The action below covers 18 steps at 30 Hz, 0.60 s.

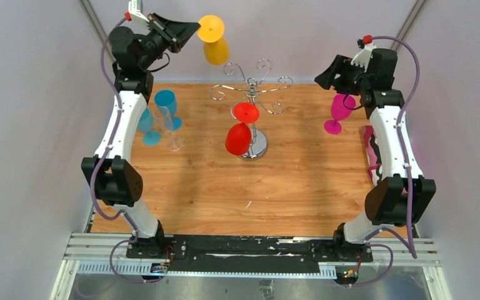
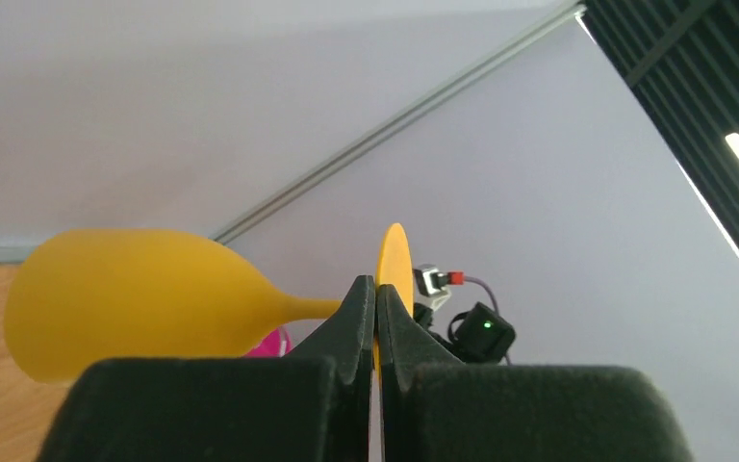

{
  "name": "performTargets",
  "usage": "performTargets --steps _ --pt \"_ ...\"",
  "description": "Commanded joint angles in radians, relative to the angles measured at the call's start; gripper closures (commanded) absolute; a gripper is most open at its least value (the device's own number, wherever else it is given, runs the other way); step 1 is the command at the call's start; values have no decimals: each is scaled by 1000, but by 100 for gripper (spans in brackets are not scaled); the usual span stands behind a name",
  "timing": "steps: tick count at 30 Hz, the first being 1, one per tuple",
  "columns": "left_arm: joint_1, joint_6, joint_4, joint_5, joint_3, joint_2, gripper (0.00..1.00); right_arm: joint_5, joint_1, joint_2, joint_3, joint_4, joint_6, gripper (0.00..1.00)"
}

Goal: Take the wine glass off the wine glass rack

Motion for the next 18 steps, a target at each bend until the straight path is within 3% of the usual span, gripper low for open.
performTargets --steps 1,6,10,13,15,18 --pt "-18 -19 84 19 15 -141 100 -54 6 -34 -33 66 35 26" --pt "-100 -38 257 51 -142 -294 100 -179 6 -122 -110 198 83 26" --pt "-201 -83 504 108 -238 -328 100 -402 5 -213 -185 448 245 24" --pt "-209 -381 980 120 -280 -264 100 -562 6 -254 -280 876 565 21" --pt "-209 -605 1291 109 -222 -162 100 -610 7 -250 -324 1219 824 20" --pt "-211 -634 1311 109 -203 -91 100 -601 8 -206 -331 1667 1187 21"
